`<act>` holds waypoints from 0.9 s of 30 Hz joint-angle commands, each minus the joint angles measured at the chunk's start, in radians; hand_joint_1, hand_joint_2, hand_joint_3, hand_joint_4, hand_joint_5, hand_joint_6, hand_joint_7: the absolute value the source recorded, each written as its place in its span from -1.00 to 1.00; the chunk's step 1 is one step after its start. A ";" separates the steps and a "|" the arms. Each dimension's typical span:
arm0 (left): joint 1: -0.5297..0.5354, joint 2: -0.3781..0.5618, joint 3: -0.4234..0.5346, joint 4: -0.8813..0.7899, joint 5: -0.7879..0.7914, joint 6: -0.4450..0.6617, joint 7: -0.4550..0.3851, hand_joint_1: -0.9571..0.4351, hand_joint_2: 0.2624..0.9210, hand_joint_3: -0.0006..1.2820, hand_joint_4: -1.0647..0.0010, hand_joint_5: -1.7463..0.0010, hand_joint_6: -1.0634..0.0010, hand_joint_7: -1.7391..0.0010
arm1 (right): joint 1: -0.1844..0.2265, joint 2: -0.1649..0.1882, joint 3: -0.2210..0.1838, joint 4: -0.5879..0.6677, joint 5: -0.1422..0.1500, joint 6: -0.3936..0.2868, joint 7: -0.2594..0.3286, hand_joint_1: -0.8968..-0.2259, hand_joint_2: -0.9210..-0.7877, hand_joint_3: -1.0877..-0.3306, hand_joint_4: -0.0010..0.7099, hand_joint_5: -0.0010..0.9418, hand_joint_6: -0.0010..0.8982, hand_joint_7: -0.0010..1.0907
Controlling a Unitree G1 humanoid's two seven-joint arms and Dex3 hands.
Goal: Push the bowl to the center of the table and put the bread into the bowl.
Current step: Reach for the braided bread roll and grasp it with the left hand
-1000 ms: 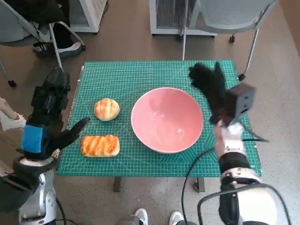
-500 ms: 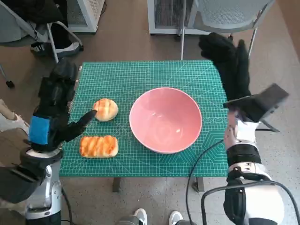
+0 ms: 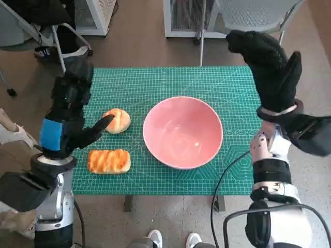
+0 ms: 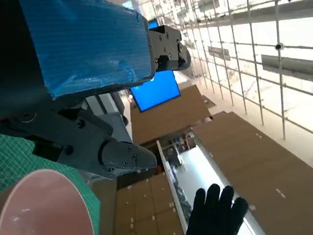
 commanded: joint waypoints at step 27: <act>0.128 0.334 -0.163 -0.493 0.875 0.669 -0.383 -0.05 0.29 -1.00 1.00 1.00 0.68 0.88 | 0.089 -0.003 0.032 -0.119 0.015 0.021 0.006 -0.21 -1.00 -0.09 -0.48 -0.99 -0.42 -0.93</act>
